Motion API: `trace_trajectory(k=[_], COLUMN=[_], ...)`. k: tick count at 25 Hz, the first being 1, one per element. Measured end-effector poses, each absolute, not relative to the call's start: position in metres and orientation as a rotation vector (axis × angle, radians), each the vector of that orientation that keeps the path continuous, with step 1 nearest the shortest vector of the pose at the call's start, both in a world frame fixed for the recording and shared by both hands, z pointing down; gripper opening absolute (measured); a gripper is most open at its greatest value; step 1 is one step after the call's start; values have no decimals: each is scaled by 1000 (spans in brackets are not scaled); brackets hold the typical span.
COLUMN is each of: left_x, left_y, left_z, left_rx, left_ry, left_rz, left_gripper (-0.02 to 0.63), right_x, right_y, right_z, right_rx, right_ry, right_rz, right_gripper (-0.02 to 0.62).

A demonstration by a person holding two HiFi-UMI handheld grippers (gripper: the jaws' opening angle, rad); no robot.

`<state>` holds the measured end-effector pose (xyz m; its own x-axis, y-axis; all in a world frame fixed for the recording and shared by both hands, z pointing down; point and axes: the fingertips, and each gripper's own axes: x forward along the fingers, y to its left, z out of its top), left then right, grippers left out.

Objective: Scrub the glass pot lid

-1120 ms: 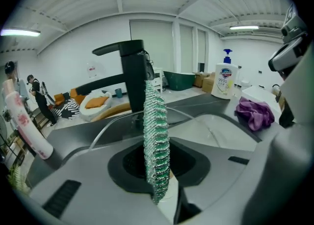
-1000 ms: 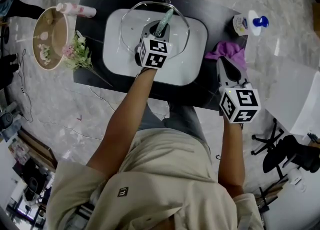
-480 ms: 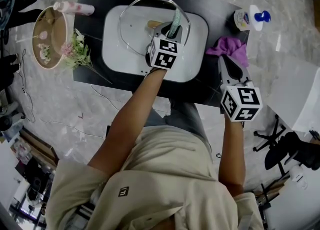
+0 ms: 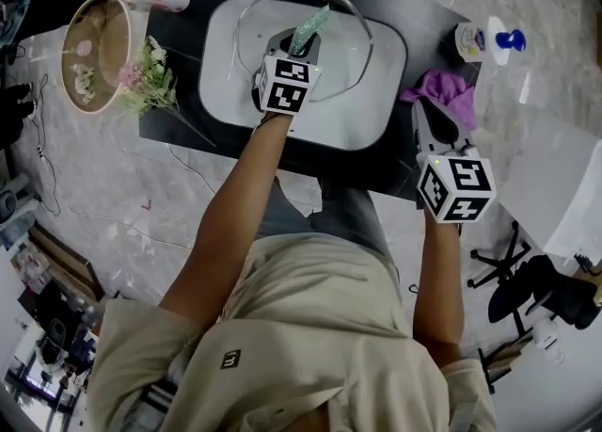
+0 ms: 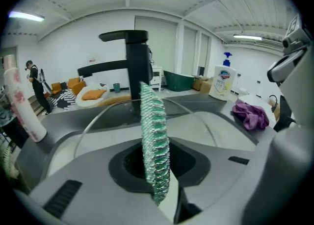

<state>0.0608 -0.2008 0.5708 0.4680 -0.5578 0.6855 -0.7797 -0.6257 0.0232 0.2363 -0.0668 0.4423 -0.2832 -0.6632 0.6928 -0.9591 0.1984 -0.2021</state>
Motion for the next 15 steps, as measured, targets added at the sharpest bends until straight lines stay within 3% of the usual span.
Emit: trace_trajectory(k=[8,15], left_x=[-62,-85], left_y=[-228,-222], left_z=[573,578], left_rx=[2209,2178], left_ry=[-1372,-1389], left_rz=[977,980], left_gripper=[89,89], right_x=[197,174], right_y=[-76,-82], right_z=[450,451], right_rx=[1417,1362], right_ry=[-2052,-2072], right_rz=[843,821], right_gripper=[28,28])
